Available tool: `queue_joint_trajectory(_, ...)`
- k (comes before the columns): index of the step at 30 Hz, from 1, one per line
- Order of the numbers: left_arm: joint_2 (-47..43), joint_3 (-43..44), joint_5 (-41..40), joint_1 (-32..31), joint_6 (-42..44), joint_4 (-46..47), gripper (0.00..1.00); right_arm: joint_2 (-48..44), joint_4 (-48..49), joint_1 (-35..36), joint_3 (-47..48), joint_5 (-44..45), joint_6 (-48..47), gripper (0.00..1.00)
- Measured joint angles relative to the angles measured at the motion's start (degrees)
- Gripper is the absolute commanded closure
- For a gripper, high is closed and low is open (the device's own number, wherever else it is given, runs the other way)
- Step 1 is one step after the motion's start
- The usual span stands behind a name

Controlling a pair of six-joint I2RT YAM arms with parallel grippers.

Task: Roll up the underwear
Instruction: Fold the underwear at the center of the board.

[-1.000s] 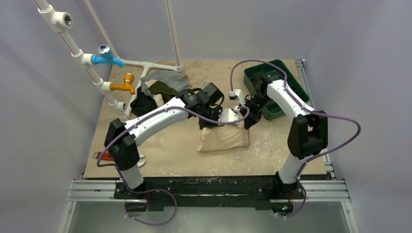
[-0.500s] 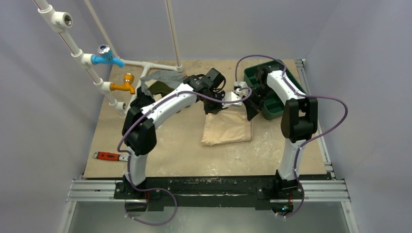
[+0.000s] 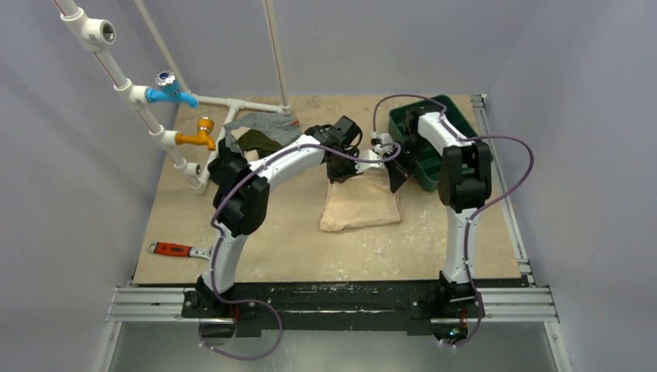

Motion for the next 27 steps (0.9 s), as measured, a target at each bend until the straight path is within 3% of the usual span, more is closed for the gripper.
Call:
queue_joint_trajectory(11, 0.6, 0.0, -2.3, 0.0, -1.5, 1.1, 1.0, 3.0, 0.4, 0.0, 4.0, -0.6, 1.4, 0.93)
queue_joint_trajectory(15, 0.6, 0.0, -3.6, 0.0, -2.5, 0.8, 1.0, 3.4, 1.1, 0.0, 4.3, -1.6, 2.3, 0.85)
queue_joint_trajectory(19, 0.6, 0.0, -4.7, 0.3, -3.7, 0.2, 1.0, 3.4, 2.9, 0.0, 4.3, -3.1, 3.5, 0.69)
queue_joint_trajectory(27, 0.6, -0.7, -6.9, 2.6, -6.3, -0.1, 1.0, 1.2, 9.5, 0.0, 0.7, -6.2, 6.0, 0.51)
